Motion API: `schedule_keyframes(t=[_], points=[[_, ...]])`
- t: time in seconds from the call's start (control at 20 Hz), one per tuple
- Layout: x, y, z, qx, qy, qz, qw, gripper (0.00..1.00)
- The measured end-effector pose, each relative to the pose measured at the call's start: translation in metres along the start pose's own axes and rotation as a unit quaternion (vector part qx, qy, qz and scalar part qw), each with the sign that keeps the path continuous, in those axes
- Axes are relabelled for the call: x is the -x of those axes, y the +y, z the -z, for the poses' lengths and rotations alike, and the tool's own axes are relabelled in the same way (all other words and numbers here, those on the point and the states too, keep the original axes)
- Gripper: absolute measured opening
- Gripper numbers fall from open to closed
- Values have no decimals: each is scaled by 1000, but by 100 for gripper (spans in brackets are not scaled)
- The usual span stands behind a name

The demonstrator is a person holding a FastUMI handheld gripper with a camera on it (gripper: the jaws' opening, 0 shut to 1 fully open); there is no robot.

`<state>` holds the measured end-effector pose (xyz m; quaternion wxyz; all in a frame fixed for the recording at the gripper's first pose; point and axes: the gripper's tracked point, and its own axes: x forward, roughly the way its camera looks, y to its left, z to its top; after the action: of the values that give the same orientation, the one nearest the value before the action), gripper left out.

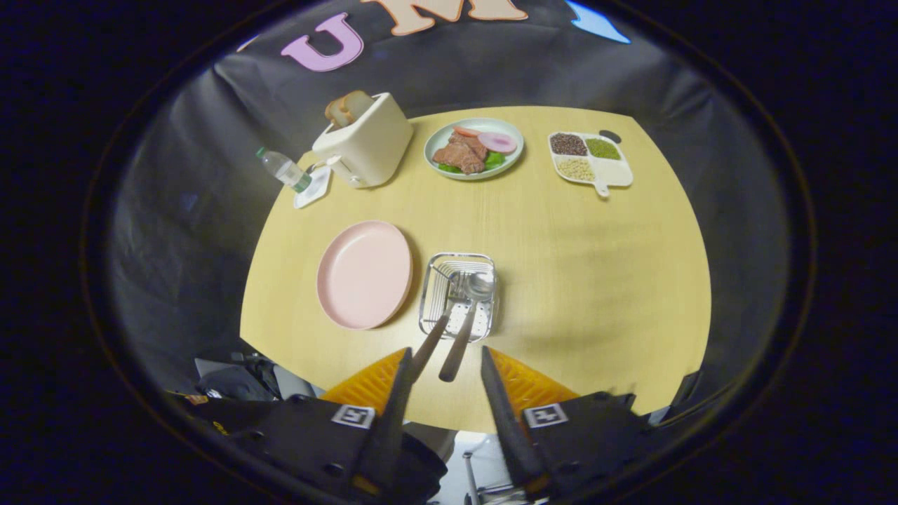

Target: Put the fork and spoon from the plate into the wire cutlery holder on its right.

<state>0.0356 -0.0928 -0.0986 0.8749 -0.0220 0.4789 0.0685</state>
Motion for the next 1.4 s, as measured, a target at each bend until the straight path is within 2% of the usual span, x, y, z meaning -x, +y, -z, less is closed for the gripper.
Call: schedule_keyframes(t=[0.15, 0.45, 0.7, 0.9, 1.05, 1.25, 1.4], points=[[7, 1, -12, 22, -37, -2, 999, 100], [35, 17, -41, 63, -129, -8, 990, 100], [73, 39, -74, 123, -235, -1, 964, 100], [108, 57, -102, 84, -340, -9, 937, 100], [128, 46, -123, 46, -405, 8, 913, 100], [145, 29, -144, 15, -453, 29, 891, 100], [156, 22, -152, 26, -468, 34, 883, 100]])
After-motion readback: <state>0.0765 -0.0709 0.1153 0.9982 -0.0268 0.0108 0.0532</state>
